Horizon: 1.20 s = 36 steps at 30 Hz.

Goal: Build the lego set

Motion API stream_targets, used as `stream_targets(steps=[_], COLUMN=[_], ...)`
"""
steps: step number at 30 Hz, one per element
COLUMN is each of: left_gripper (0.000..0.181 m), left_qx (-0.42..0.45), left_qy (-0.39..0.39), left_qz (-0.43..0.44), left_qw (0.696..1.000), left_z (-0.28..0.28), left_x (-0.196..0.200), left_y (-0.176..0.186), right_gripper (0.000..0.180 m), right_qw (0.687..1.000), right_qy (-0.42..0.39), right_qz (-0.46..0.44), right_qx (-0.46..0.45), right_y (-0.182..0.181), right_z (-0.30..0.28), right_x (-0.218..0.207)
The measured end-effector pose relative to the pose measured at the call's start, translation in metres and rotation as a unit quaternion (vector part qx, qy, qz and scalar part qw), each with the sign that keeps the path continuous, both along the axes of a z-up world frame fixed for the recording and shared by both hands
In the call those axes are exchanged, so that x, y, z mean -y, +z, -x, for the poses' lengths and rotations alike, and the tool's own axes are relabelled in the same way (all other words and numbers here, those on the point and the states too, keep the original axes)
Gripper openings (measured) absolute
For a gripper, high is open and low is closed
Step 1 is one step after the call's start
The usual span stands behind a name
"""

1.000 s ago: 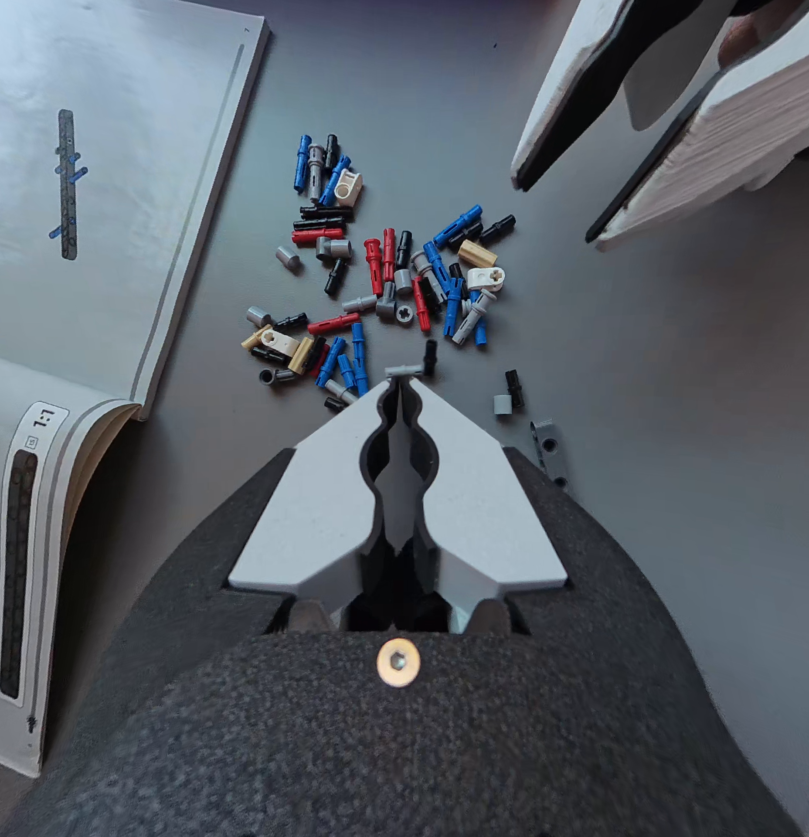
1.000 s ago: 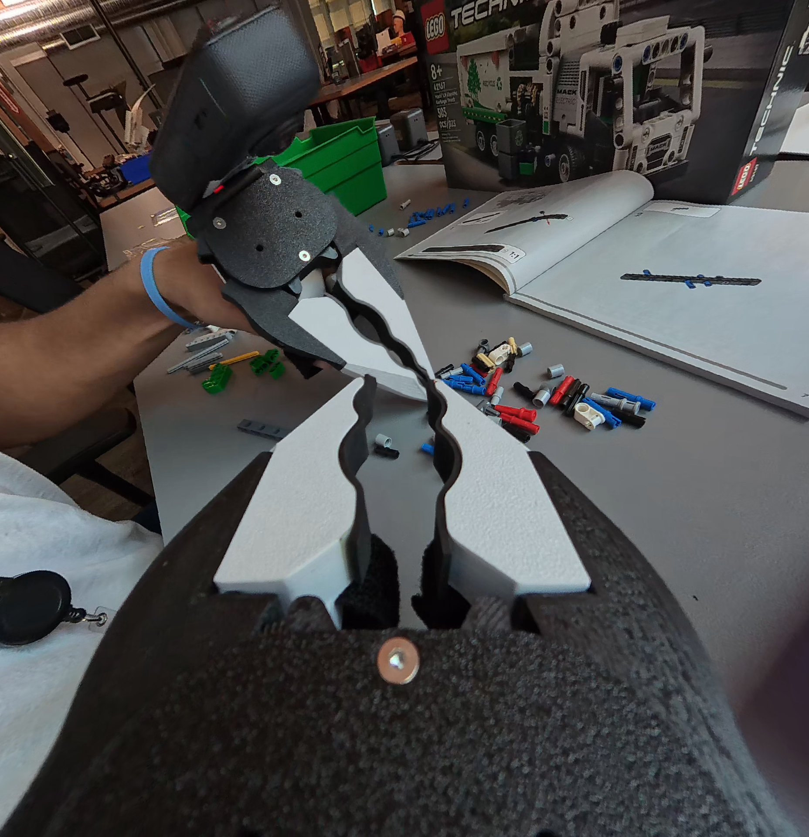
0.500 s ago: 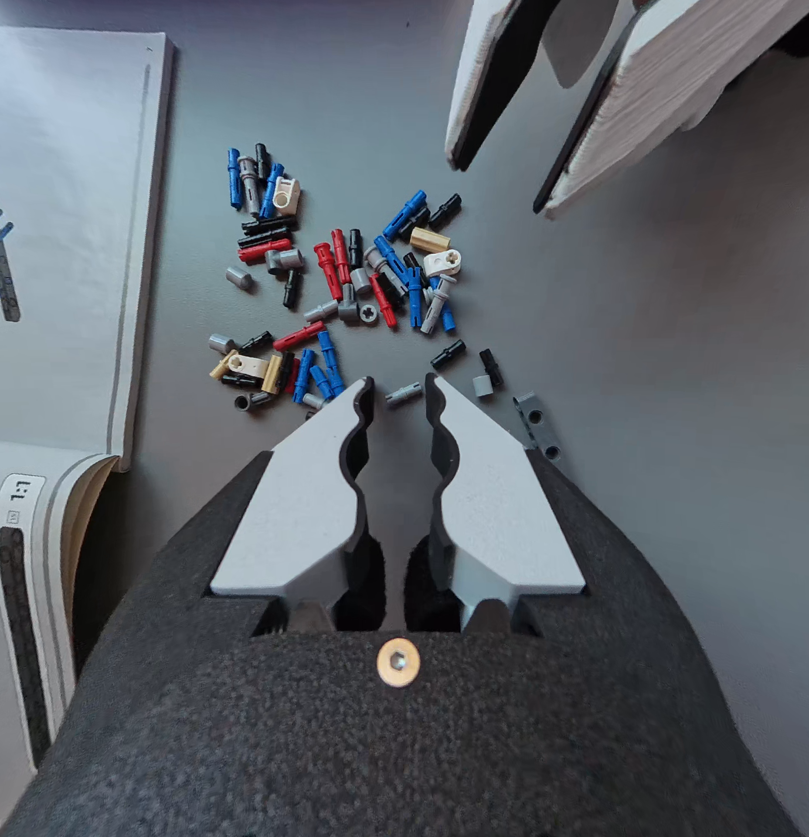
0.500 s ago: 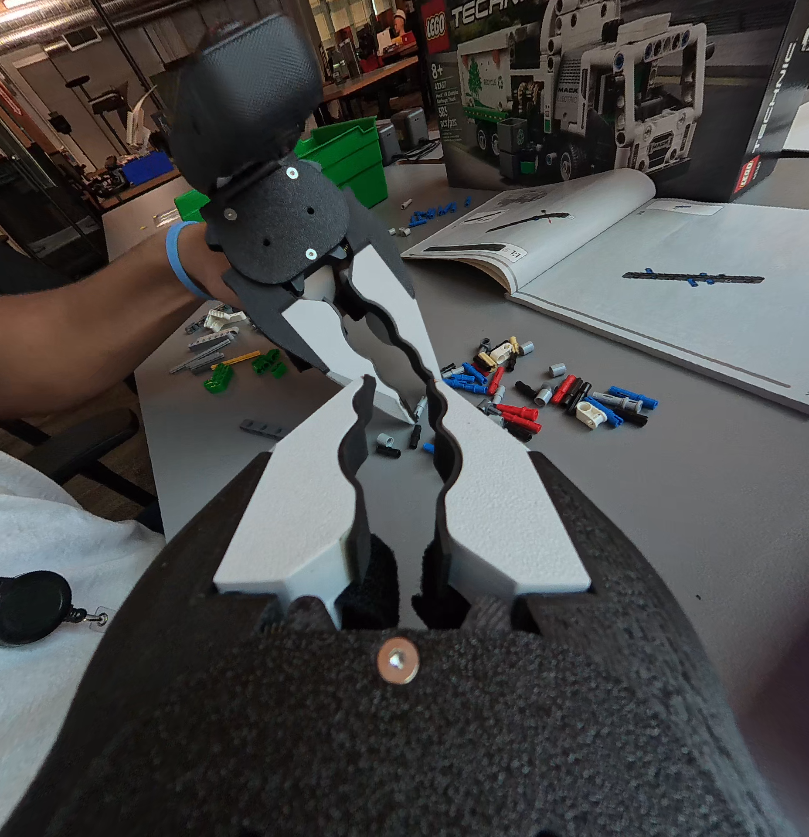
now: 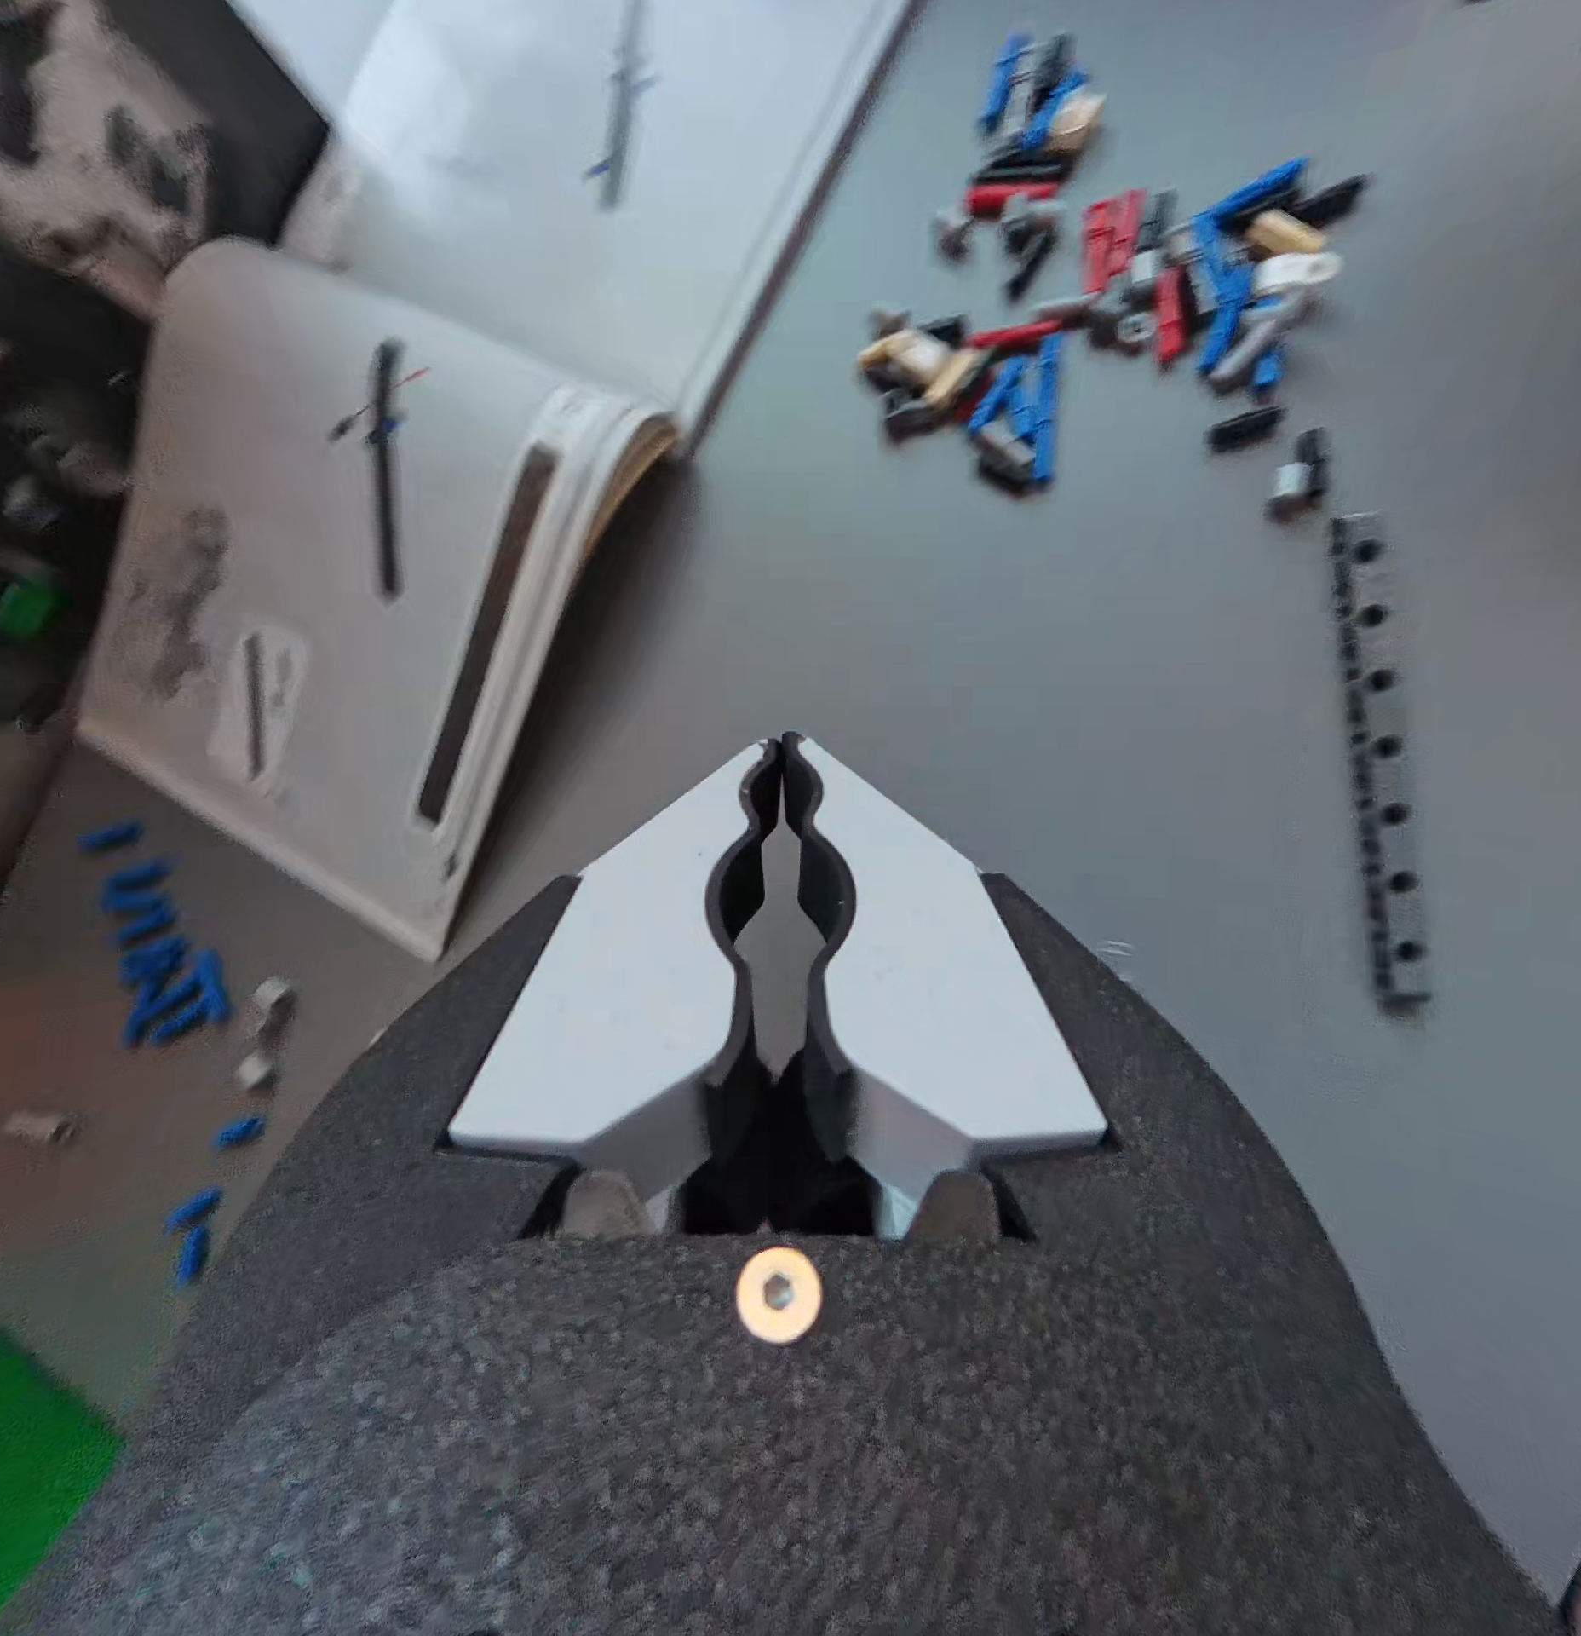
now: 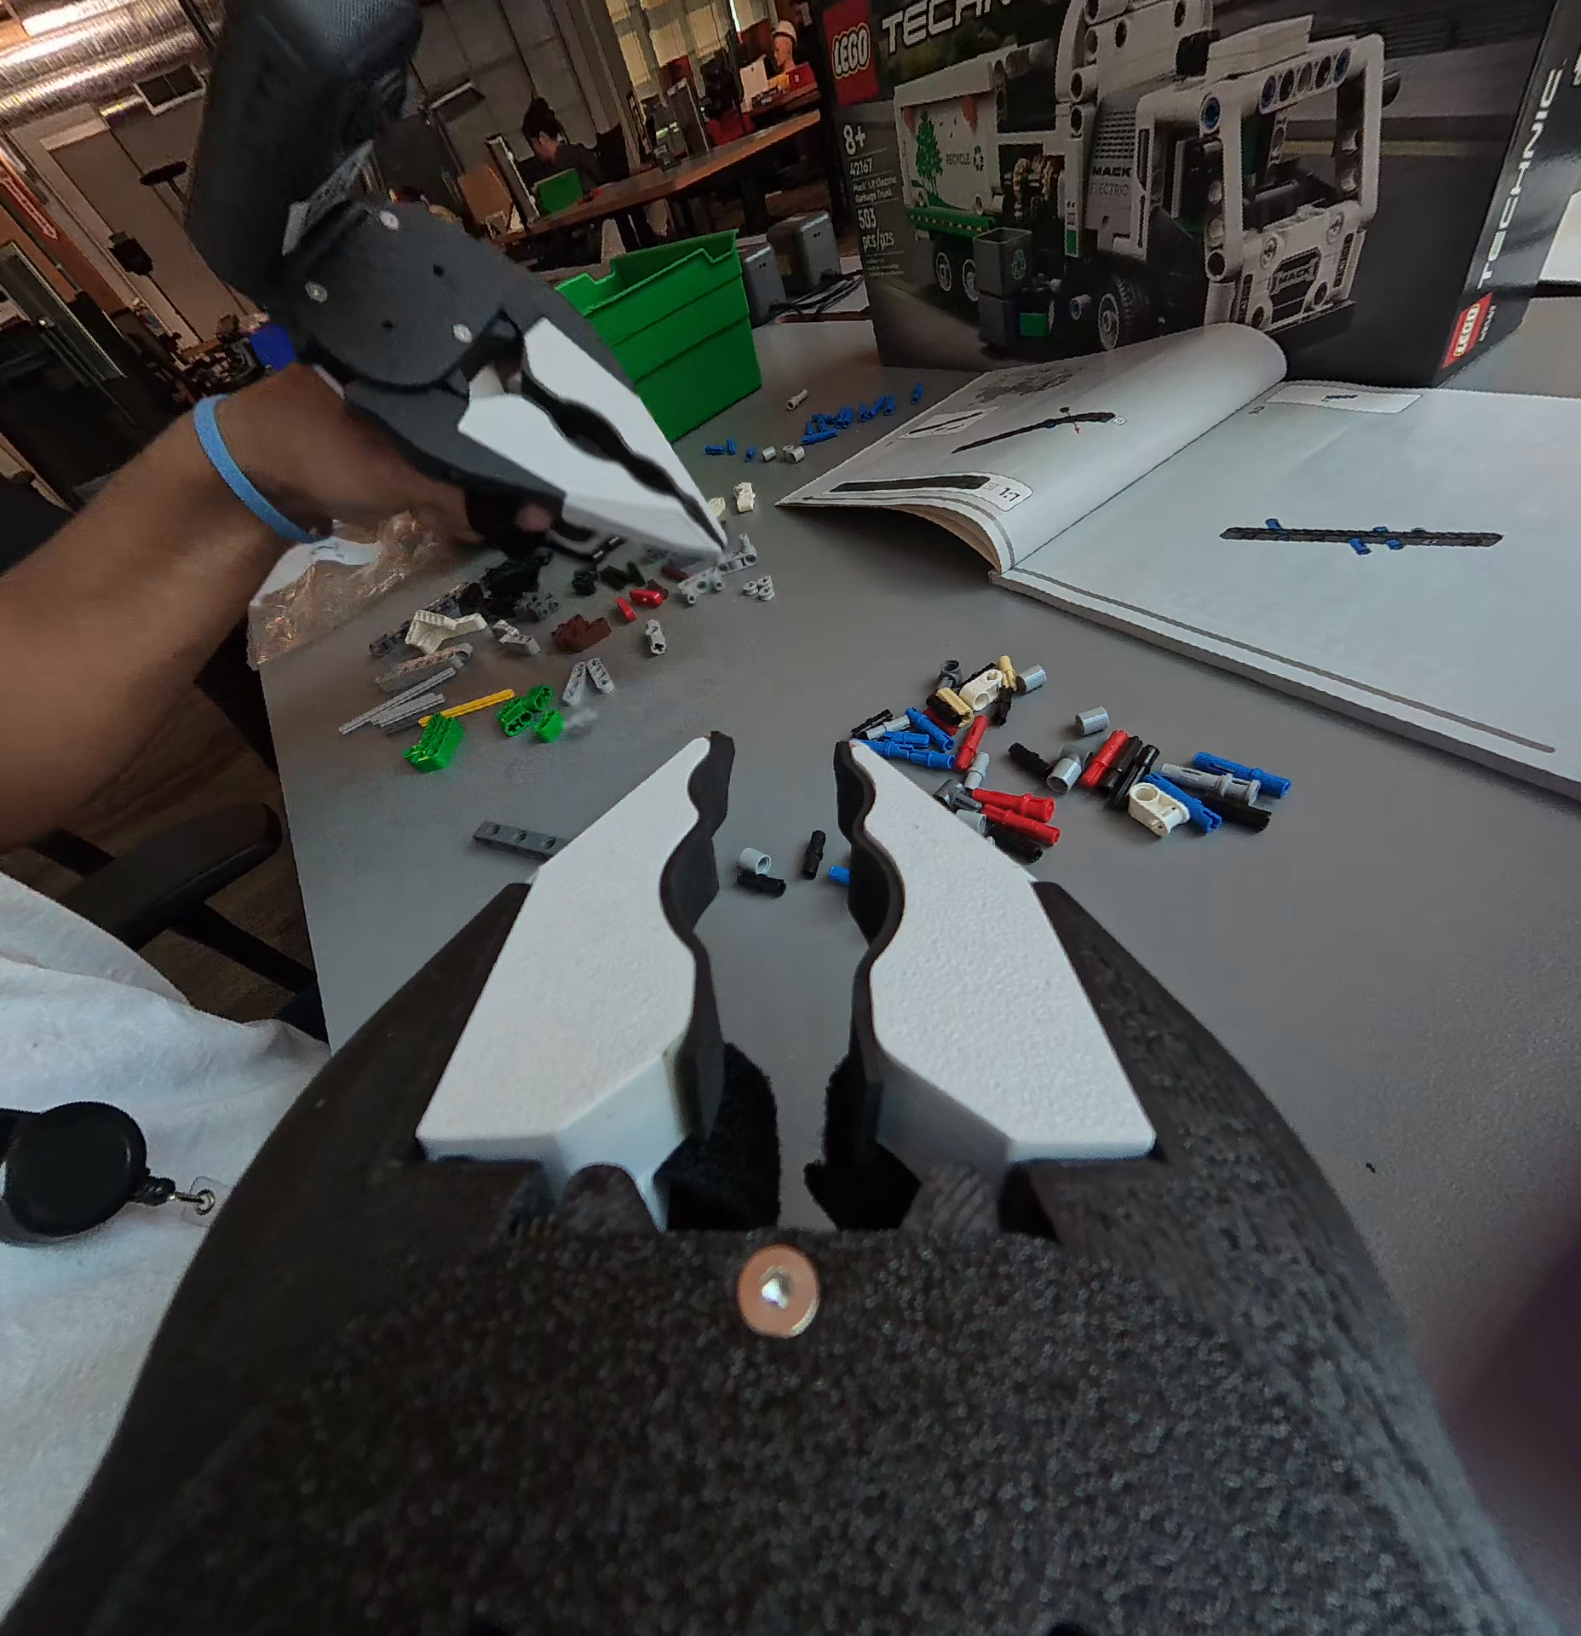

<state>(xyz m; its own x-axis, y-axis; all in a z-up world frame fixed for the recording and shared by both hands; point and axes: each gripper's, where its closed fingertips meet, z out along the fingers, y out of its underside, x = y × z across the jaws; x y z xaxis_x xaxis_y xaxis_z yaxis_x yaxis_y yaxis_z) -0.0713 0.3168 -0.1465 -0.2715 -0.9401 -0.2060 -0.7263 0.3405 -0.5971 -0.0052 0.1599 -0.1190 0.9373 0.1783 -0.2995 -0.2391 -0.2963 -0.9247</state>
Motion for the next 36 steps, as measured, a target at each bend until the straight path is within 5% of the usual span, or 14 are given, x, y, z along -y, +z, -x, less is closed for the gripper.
stream_targets(steps=[1,6,12,18,26,36], left_gripper=[0.000,0.002,0.015,0.025,0.023,0.008], left_qx=[0.006,0.054,0.029,0.025,-0.035,-0.035], left_qy=[0.037,0.114,0.066,-0.001,-0.065,-0.068], left_qz=[-0.004,0.021,0.096,0.092,0.045,0.050], left_qw=[0.999,0.992,0.993,0.995,0.996,0.996], left_z=[0.011,0.062,0.109,0.091,0.081,0.080], left_x=[-0.025,-0.076,-0.007,0.062,0.077,0.075], left_y=[0.008,0.046,0.036,-0.004,-0.043,-0.046], right_gripper=[0.023,0.023,0.023,0.023,0.023,0.023], right_qw=[1.000,1.000,1.000,1.000,0.999,0.999], right_qy=[0.000,-0.001,-0.002,-0.004,-0.007,-0.013], right_qz=[0.000,0.001,0.002,0.017,0.025,0.029], right_qx=[-0.001,-0.003,-0.004,0.017,0.041,0.035], right_y=[0.000,0.000,-0.001,-0.005,-0.009,-0.009], right_z=[0.000,-0.001,-0.003,-0.001,0.000,-0.002], right_x=[0.000,-0.001,-0.003,-0.006,-0.007,-0.008])
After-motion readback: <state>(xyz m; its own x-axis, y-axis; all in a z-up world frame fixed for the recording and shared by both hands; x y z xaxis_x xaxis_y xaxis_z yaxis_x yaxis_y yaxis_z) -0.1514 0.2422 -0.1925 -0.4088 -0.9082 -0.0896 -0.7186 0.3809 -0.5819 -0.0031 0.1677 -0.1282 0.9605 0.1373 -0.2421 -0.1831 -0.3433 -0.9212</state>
